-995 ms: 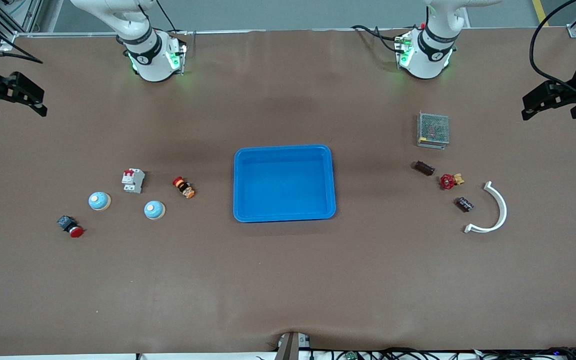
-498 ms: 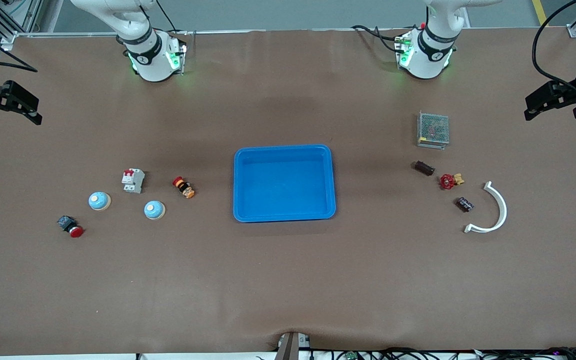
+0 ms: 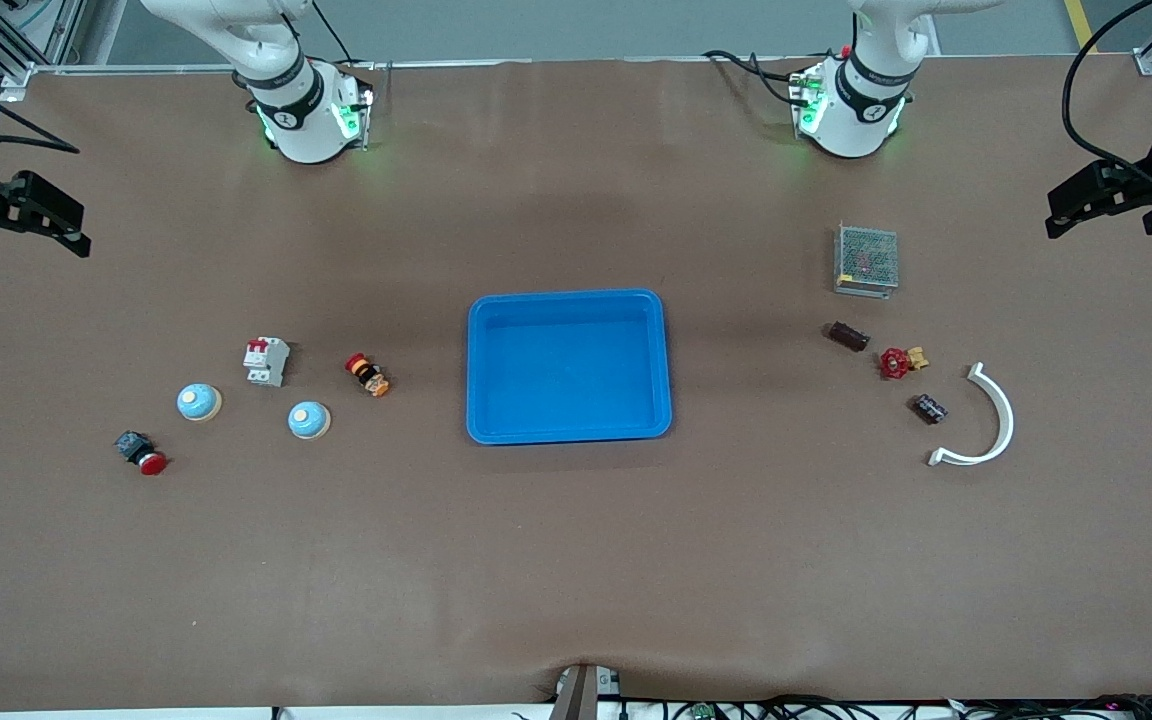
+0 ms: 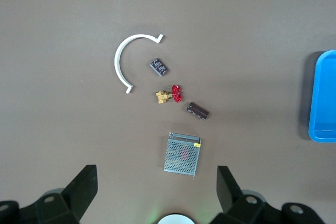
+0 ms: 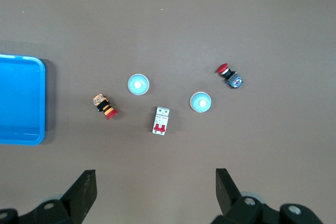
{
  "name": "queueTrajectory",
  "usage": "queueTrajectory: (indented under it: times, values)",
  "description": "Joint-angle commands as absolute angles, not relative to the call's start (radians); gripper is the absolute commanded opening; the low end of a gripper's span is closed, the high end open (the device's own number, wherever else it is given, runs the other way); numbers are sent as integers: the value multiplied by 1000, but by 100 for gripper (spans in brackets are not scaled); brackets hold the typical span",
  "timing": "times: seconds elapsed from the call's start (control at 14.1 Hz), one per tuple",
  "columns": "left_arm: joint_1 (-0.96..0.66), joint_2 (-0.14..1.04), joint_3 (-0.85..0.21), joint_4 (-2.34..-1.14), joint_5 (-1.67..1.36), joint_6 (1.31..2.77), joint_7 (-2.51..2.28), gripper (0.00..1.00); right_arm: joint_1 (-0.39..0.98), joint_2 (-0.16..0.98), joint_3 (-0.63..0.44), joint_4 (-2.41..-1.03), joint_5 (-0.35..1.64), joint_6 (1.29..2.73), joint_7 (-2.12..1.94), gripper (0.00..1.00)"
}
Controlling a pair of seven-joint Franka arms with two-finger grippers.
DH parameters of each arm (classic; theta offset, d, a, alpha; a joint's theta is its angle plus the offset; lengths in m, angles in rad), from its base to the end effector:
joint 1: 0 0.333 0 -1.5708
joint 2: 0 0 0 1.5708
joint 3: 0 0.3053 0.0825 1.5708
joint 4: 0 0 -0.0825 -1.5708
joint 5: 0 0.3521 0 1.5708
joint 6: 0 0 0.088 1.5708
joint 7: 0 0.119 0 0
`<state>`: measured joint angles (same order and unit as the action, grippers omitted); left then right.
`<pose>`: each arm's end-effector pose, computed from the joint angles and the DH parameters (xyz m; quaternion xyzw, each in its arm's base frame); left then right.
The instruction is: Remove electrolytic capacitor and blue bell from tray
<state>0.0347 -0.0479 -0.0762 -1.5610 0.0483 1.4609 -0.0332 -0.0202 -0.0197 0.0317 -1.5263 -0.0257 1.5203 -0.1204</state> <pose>0.4960 -0.0154 0.6212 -0.9993 0.0020 0.0252 0.0268 0.5122 0.0029 0.6270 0.9978 0.0652 0.0061 0.0135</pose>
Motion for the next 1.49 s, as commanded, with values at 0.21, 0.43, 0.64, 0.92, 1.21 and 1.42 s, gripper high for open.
queueTrajectory:
  times: [0.21,0.43,0.64,0.92,1.21,1.42]
  values:
    - [41,-49,-78,-1559,31,1459,-8,100,-47,9,32,-1471,-29,1493,-106,100]
    - [40,-48,-80,-1560,31,1459,-8,100,-44,9,32,-1471,-20,1496,-104,100]
    - [40,-46,-81,-1565,32,1457,-8,100,-49,9,32,-1470,-29,1497,-106,100]
    - [41,-46,-81,-1563,35,1456,-6,100,-66,9,32,-1465,-32,1496,-104,100]
    - [40,-48,-83,-1562,35,1454,-8,100,-66,9,34,-1460,-37,1499,-107,100]
    - [37,-48,-84,-1560,35,1456,-11,100,-67,11,34,-1454,-37,1499,-106,100]
